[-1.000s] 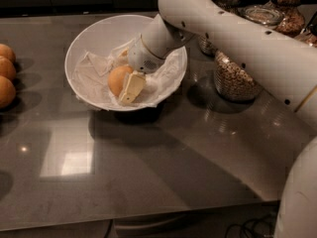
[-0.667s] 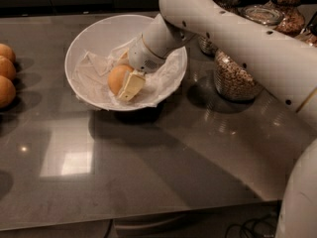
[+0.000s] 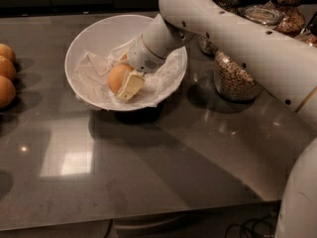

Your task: Pick orange from white bowl

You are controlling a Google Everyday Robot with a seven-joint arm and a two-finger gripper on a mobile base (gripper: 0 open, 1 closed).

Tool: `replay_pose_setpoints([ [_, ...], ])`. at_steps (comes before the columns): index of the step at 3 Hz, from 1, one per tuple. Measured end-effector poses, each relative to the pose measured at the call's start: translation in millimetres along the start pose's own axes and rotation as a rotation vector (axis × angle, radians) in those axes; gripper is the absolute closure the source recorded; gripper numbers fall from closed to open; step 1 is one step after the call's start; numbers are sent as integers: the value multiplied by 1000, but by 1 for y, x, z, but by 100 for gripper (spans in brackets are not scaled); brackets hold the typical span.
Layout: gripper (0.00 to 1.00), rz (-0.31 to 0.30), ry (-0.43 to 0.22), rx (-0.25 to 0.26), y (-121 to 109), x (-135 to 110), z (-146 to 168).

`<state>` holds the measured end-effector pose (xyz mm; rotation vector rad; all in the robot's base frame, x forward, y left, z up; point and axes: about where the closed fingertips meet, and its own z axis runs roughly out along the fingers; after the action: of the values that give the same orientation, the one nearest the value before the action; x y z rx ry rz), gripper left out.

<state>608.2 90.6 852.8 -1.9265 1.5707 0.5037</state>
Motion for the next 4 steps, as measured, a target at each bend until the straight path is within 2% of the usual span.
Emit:
replay_pose_setpoints([
  [1, 100, 0, 0, 0, 0, 0, 0],
  [2, 100, 0, 0, 0, -1, -2, -2],
  [3, 100, -36, -24, 24, 0, -20, -19],
  [4, 100, -57, -45, 75, 0, -34, -48],
])
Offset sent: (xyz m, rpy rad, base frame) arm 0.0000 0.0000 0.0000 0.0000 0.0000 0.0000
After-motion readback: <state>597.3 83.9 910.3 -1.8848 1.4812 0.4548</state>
